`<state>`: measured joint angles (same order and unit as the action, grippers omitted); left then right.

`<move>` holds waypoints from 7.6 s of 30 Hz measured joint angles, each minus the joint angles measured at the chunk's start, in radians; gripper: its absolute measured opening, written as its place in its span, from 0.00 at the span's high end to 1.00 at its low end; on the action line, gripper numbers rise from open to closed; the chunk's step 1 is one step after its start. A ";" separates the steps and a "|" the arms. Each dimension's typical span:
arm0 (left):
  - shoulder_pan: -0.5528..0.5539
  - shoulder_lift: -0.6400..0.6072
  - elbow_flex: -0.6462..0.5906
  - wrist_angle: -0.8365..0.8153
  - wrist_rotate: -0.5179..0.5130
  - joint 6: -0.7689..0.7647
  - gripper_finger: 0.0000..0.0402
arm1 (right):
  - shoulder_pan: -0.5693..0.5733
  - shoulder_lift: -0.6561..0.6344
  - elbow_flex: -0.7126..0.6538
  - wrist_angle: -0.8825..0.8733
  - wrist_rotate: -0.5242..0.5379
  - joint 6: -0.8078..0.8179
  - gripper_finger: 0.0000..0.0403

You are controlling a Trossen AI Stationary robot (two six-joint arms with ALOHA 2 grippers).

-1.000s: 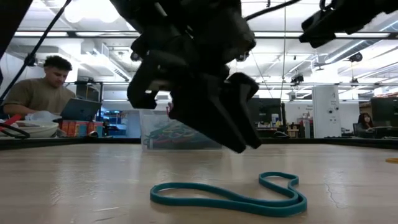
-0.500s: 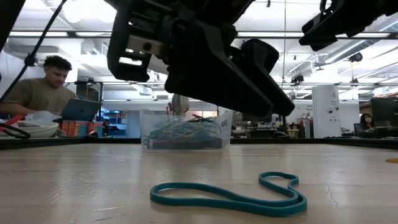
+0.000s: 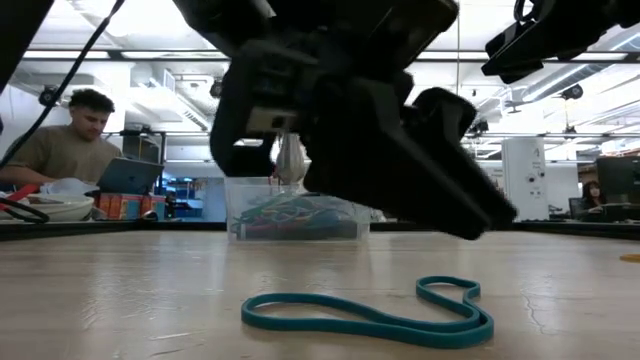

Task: Pick and place rubber bands into bin
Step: Put the blue rubber band into the transparent container, then put the yellow rubber band into the transparent container

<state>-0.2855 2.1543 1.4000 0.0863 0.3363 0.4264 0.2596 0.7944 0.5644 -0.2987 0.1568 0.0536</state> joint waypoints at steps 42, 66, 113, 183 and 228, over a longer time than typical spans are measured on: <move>0.001 -0.018 0.064 -0.275 -0.271 0.006 1.00 | 0.000 0.002 -0.003 -0.001 0.000 0.014 0.74; 0.008 -0.419 0.048 -0.555 -0.760 0.009 1.00 | 0.000 0.012 -0.010 -0.001 0.001 0.018 0.76; 0.391 -0.603 -0.288 -0.580 -0.708 -0.132 0.87 | 0.000 0.021 -0.010 0.005 0.001 0.022 0.80; 0.100 -1.547 -1.044 0.005 -0.439 -0.103 0.75 | 0.309 0.564 -0.045 -0.181 -0.058 0.632 0.92; 0.100 -2.037 -1.274 0.090 -0.360 -0.105 0.75 | 0.309 0.577 0.256 -0.157 0.461 -0.023 0.98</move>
<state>-0.1856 0.1169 0.1261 0.1766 -0.0235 0.3214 0.5690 1.3716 0.8205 -0.4560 0.6181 0.0309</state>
